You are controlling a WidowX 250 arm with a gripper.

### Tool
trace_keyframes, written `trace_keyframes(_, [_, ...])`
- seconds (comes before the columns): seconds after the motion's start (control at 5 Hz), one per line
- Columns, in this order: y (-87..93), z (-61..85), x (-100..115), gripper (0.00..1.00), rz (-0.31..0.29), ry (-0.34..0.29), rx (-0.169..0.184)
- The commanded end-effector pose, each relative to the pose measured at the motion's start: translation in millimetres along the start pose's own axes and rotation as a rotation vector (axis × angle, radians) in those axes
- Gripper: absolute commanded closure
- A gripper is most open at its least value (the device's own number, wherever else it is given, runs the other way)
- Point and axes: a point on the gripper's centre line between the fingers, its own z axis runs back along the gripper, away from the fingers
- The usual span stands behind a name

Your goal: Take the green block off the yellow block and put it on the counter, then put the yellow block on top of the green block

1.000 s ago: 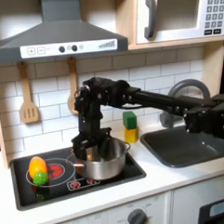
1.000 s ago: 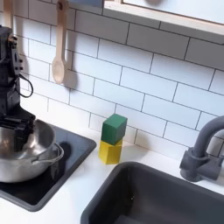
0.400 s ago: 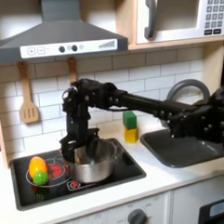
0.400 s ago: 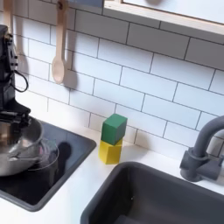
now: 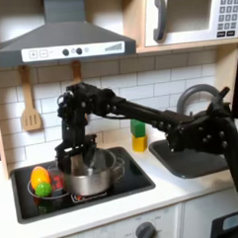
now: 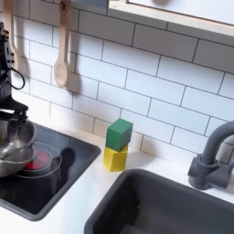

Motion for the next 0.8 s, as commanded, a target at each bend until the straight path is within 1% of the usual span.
trace_keyframes(0.0, [-1.4, 2.9, 1.6, 0.00, -0.008, 0.000, 0.005])
trace_keyframes(0.2, [-3.6, 15.6, -5.6, 0.00, -0.001, -0.022, 0.014])
trace_keyframes(0.4, [-6.5, 25.0, -13.4, 0.00, 0.004, -0.034, -0.018])
trace_keyframes(0.6, [-11.0, 29.4, -24.3, 0.00, 0.003, -0.046, -0.029])
